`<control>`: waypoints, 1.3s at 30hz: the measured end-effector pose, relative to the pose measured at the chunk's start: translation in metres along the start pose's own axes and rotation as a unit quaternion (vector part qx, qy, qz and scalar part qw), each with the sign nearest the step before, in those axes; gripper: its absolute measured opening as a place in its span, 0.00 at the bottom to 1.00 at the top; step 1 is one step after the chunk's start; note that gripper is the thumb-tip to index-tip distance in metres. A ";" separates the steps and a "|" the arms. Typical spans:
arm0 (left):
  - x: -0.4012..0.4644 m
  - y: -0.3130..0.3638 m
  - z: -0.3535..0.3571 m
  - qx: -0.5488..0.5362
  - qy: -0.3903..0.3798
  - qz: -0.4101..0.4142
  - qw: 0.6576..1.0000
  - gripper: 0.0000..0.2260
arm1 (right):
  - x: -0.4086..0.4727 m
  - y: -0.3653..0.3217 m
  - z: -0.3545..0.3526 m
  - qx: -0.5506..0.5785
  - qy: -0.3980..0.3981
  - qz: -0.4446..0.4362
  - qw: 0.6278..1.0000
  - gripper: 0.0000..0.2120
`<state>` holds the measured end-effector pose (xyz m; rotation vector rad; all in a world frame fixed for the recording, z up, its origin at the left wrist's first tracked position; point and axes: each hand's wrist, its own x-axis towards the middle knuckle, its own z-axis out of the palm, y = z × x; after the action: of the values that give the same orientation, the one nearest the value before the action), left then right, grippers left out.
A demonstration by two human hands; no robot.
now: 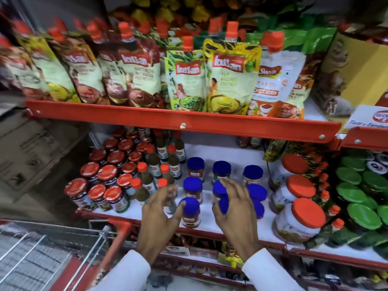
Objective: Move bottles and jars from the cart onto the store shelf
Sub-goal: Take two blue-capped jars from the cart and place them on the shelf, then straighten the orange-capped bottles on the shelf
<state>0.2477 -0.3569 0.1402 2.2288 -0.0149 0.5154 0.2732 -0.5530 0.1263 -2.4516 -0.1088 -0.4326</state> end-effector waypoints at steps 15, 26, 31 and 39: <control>0.066 -0.107 -0.083 0.062 -0.038 -0.019 0.997 0.20 | 0.049 -0.120 0.104 0.047 -0.129 0.020 0.990 0.10; 0.090 -0.118 -0.088 0.053 -0.104 -0.013 0.993 0.13 | 0.061 -0.132 0.110 0.041 -0.155 0.062 0.985 0.14; 0.093 -0.124 -0.087 0.035 -0.097 -0.027 0.994 0.10 | 0.066 -0.135 0.107 0.046 -0.190 0.055 0.979 0.16; 0.091 -0.126 -0.086 0.019 -0.104 -0.027 0.994 0.15 | 0.063 -0.132 0.105 0.063 -0.173 0.058 0.981 0.17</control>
<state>0.3225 -0.1958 0.1306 2.3038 -0.0525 0.2540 0.3380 -0.3862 0.1461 -2.3694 -0.1338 0.0543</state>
